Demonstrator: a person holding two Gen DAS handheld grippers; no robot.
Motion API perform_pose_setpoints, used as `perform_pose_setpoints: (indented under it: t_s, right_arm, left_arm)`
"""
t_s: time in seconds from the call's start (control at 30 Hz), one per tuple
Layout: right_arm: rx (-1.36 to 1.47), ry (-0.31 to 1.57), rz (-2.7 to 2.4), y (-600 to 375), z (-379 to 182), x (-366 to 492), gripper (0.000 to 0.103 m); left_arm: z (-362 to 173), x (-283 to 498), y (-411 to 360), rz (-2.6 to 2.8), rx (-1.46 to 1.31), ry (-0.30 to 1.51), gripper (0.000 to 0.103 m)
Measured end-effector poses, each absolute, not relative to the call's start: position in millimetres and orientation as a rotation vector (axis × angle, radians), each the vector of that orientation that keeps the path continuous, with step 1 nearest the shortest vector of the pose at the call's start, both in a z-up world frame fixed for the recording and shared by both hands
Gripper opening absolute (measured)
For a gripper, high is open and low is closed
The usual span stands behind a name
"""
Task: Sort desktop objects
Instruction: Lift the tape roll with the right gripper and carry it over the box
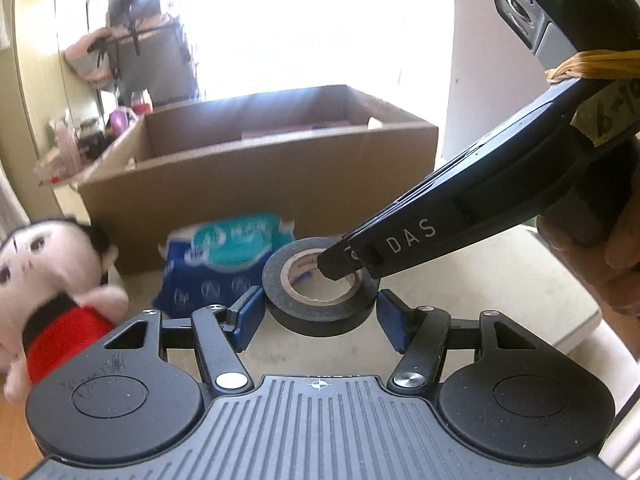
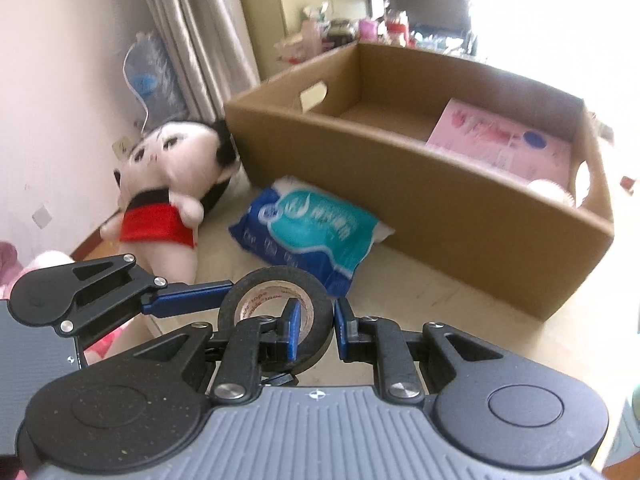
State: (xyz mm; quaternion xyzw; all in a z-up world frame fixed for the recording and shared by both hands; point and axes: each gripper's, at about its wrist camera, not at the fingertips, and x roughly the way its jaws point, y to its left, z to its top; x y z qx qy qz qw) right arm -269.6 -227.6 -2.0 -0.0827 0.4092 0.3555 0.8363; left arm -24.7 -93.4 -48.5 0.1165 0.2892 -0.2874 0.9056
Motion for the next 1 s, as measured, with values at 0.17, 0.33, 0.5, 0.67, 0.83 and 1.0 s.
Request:
perform_pose_setpoints:
  t_s: [0.17,0.33,0.5,0.67,0.83,1.0]
  right_arm:
    - [-0.127,0.801,0.729,-245.0,23.1,-259.2,0.020]
    - [-0.075,0.735,0.690,-262.9,45.8,-239.5,0.020]
    - [-0.029,0.702,0.657,-280.6,61.4,-207.2,0.020]
    - [-0.005,0.741,0.639,-293.1,63.9,-163.6,0.020]
    - [0.055,0.867,0.631,-302.2,50.3,-118.2,0.020]
    - [0.000,0.972,0.627,-297.1,36.4,-84.7,0.020]
  left_arm:
    - [-29.2,-18.7,-105.7,-0.612,0.252,0.527,0.062]
    - [-9.6,3.7,-122.4,-0.641,0.258,0.458,0.062]
    - [3.6,30.3,-147.1,-0.674,0.287,0.396,0.062]
    - [8.0,65.9,-171.2,-0.745,0.302,0.384,0.062]
    - [1.1,110.3,-188.2,-0.793,0.298,0.475,0.062]
    - [-11.2,141.5,-202.4,-0.829,0.325,0.568,0.062]
